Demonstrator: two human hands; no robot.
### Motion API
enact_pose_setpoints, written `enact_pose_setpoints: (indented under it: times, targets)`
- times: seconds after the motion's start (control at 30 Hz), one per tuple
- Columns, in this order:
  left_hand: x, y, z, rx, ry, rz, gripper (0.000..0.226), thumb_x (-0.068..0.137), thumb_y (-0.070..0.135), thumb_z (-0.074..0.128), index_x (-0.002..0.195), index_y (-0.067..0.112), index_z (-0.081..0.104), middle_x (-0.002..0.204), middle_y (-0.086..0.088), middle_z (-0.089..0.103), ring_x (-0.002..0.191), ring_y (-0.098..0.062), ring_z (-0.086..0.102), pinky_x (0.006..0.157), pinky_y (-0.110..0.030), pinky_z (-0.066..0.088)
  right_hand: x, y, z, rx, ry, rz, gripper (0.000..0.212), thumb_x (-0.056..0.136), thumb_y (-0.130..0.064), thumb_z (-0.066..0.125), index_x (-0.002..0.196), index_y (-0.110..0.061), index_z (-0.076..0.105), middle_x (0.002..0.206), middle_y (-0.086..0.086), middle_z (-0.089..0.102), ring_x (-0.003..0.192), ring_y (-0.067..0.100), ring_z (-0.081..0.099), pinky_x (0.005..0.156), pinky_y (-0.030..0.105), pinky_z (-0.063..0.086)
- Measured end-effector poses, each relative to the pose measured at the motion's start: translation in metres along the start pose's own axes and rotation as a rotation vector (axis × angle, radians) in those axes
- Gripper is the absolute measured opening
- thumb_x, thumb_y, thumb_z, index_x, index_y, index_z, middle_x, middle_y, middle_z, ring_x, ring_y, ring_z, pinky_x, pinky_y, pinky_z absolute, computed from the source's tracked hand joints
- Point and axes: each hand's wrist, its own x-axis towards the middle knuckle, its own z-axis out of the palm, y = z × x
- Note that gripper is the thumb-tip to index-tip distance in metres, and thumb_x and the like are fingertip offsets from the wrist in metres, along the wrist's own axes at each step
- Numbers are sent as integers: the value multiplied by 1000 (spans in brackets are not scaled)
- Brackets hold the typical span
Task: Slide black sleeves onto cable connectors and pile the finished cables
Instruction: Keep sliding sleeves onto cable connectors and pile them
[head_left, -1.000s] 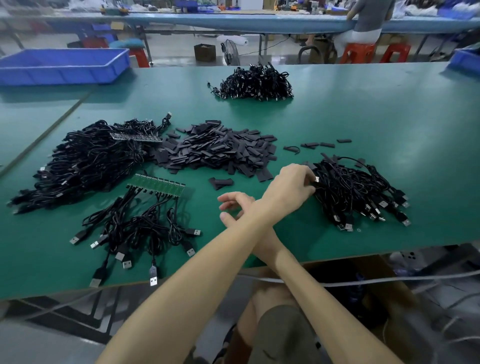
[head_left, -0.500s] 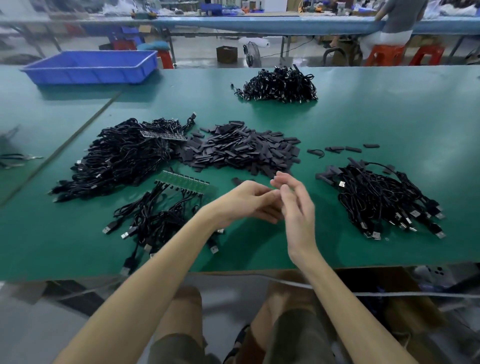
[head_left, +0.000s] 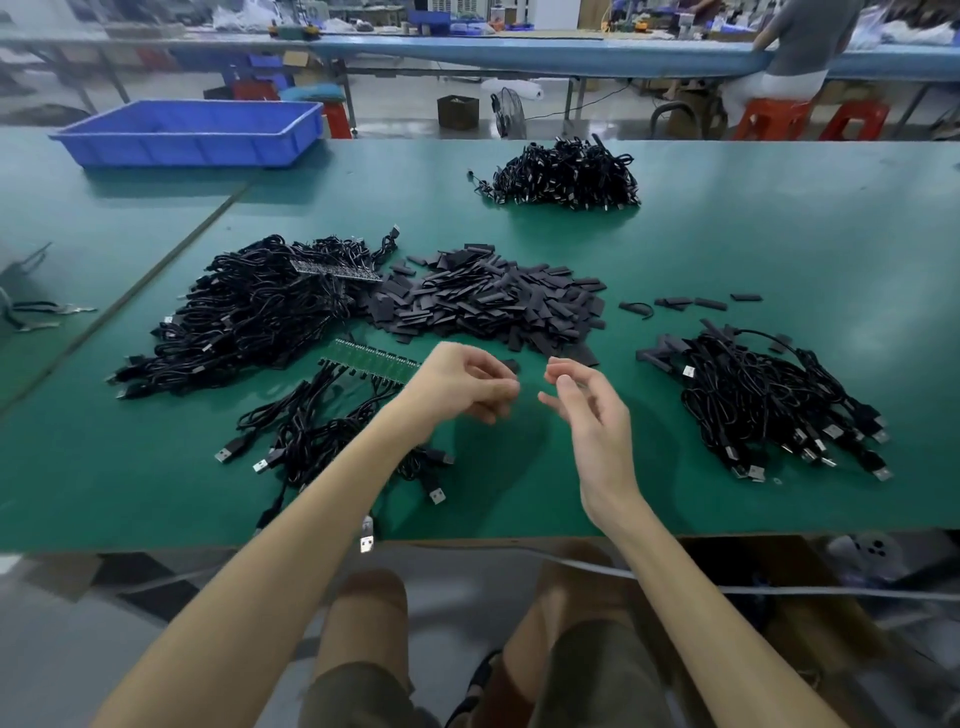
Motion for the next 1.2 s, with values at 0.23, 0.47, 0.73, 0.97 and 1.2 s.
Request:
enact_pose_setpoints:
  times: [0.23,0.47,0.73,0.97,1.2]
  targets:
    - [5,-5,-70,1144,262,-29,29,98,42,63,122,26,67,129,-3,57,125,-27,50,112,-50,23,0,1,0,-74,-81,44,13,103,-21,61,113,-23,70,111,-2,73,96,9,72,105,48,53]
    - [-4,-5,-67,986,189,140,21,81,36,83,81,35,63,79,22,59,100,-14,50,90,-27,13,-1,-1,4,-185,-189,16,16,98,-16,69,114,-18,68,104,1,74,97,15,70,93,42,58]
    - [-14,7,-6,993,176,359,19,84,39,79,93,31,64,94,13,55,103,-14,41,107,-33,14,-1,0,2,-325,-277,-35,10,96,-11,72,102,-19,74,94,-8,77,89,5,71,85,27,57]
    - [-13,6,0,1038,205,355,21,92,40,70,107,25,67,99,9,52,110,-17,40,106,-33,8,1,3,5,-392,-281,-29,13,93,-22,77,103,-17,72,93,-7,75,88,7,69,83,26,57]
    - [-12,10,-3,1033,162,351,15,94,39,67,105,27,68,99,8,58,108,-18,42,102,-32,10,4,5,6,-363,-261,-9,9,92,-19,78,97,-16,71,86,-4,74,78,7,66,73,21,52]
